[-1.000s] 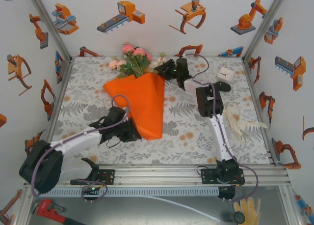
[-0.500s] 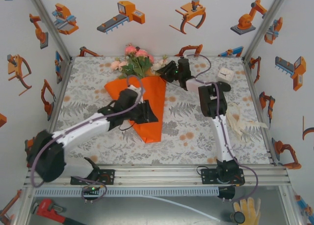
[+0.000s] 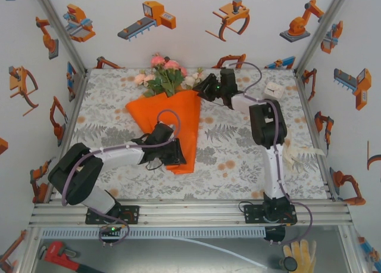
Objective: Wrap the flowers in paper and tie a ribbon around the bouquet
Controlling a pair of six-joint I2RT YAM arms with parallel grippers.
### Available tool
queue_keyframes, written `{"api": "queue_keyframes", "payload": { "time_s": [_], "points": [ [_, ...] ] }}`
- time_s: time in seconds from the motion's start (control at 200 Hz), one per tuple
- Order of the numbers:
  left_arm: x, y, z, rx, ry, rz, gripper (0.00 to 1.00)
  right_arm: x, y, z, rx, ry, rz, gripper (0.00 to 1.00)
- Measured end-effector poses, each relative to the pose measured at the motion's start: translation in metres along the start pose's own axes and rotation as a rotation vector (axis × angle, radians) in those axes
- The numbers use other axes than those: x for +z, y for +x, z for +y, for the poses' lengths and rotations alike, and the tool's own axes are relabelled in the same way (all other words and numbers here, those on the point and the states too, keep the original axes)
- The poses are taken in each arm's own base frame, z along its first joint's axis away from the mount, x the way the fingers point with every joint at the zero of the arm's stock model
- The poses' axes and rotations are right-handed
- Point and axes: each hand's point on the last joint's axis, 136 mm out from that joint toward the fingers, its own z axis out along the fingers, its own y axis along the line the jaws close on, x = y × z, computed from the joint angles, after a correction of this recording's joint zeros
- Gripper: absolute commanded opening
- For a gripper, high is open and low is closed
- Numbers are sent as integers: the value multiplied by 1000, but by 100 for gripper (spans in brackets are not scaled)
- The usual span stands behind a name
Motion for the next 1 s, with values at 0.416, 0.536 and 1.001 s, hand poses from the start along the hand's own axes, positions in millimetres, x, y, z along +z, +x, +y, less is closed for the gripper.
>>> {"api": "queue_keyframes", "payload": {
  "time_s": [0.416, 0.536, 1.001],
  "points": [
    [0, -1, 2, -31, 19, -28, 38, -100, 177, 12, -3, -26, 167, 47],
    [1, -1, 2, -32, 21, -30, 38, -108, 240, -7, 19, 10, 244, 47],
    [-5, 2, 8, -43, 36, -66, 38, -106, 222, -22, 100, -38, 106, 47]
  ]
}}
